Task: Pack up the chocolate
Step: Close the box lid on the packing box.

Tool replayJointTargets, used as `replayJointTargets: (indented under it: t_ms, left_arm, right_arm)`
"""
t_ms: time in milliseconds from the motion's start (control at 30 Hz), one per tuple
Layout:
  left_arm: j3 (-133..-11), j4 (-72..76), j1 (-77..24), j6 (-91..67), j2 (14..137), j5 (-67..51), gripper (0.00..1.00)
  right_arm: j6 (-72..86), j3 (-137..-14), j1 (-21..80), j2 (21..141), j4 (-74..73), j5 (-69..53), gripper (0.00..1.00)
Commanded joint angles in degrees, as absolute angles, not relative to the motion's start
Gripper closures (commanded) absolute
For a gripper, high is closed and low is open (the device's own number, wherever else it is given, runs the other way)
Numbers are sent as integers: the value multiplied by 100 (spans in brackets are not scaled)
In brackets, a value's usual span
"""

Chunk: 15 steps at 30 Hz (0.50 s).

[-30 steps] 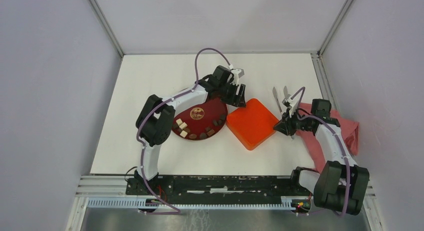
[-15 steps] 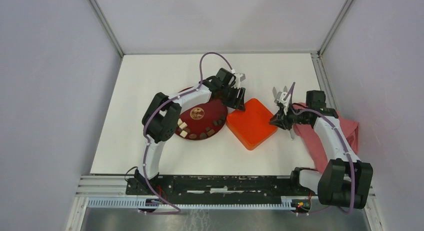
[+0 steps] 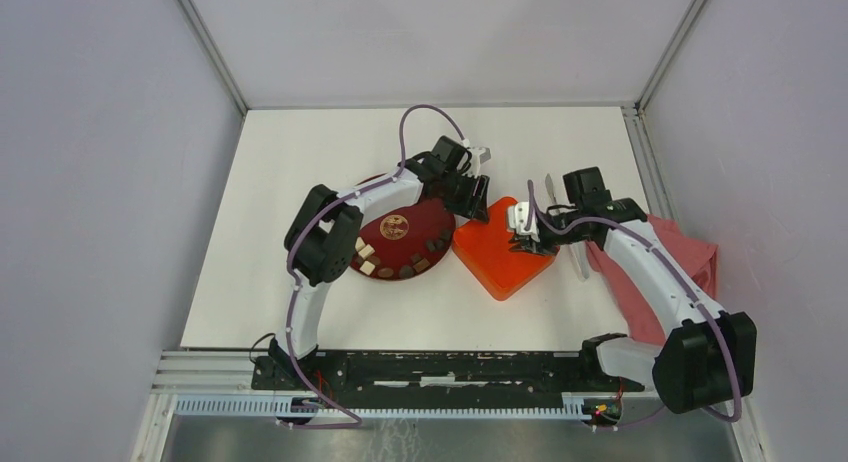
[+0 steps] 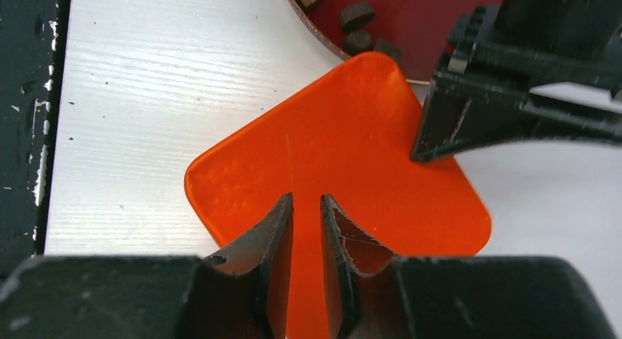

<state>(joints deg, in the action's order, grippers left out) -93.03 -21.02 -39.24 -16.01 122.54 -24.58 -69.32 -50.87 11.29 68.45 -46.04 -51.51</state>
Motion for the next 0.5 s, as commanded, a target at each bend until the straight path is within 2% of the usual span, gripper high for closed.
replayJointTargets:
  t_ms: [0, 133, 367, 467]
  left_arm:
    - [-9563, -2147, -3896, -1723, 12357, -2577, 43]
    - [-9583, -2190, -3899, -1740, 12383, -2566, 45]
    - [-9648, -2290, -3894, -1749, 12460, -2618, 49]
    - [-9705, -2378, -3894, -1765, 12509, -2664, 51]
  right_arm:
    - [-7216, -5891, 1646, 7120, -5076, -4563, 75]
    - [-6721, -6180, 2109, 7442, -5195, -3816, 77]
    - [-6495, -4585, 2457, 8036, -4696, -2709, 83]
    - [-6275, -4264, 2482, 8358, -4331, -2372, 85]
